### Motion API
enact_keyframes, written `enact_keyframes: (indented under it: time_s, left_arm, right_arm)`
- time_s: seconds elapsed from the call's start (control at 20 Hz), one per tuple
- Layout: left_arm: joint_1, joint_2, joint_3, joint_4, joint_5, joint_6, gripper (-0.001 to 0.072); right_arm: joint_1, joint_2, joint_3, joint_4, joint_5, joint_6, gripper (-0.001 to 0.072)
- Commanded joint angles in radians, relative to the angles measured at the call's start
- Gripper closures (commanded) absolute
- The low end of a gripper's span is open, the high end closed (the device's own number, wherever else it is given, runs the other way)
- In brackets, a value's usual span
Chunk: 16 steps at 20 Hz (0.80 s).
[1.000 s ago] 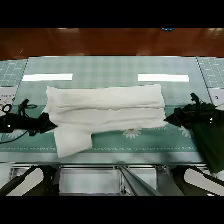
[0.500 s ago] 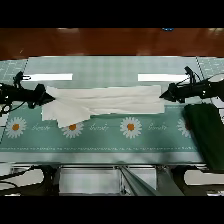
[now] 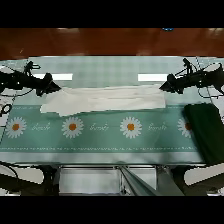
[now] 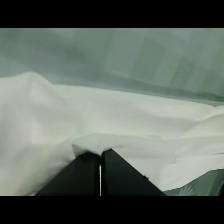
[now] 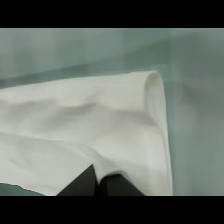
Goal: Fold the shirts.
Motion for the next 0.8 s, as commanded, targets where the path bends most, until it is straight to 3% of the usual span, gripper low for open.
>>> enact_keyframes:
  time_s: [0.0,0.35,0.4,0.45,0.5,0.65,0.75]
  left_arm:
    - [-0.014,-0.055,0.048,-0.002,0.016,0.002,0.0691]
    - [-0.042,-0.077,0.050,-0.003,0.118,0.006,0.0691]
    - [-0.042,-0.077,0.051,-0.003,0.121,0.004,0.0624]
    - [-0.042,-0.076,0.053,-0.003,0.104,0.002,0.0376]
    - [-0.034,-0.074,0.072,0.003,0.055,0.002,0.0204]
    - [0.036,-0.024,0.141,0.035,-0.074,-0.022,0.0202]
    - [0.090,0.109,0.103,0.089,-0.019,-0.024,0.0202]
  right_arm:
    - [0.000,-0.037,0.024,-0.004,-0.008,0.006,0.0687]
    - [0.000,-0.067,0.024,0.001,-0.040,0.012,0.0686]
    - [0.000,-0.067,0.024,0.003,-0.053,0.012,0.0592]
    - [0.000,-0.065,0.024,0.005,-0.051,0.018,0.0323]
    - [-0.004,-0.059,0.029,-0.006,-0.034,0.017,0.0305]
    - [-0.082,-0.012,0.110,-0.097,0.137,0.035,0.0305]
    - [-0.169,0.068,0.112,-0.157,0.183,0.037,0.0305]
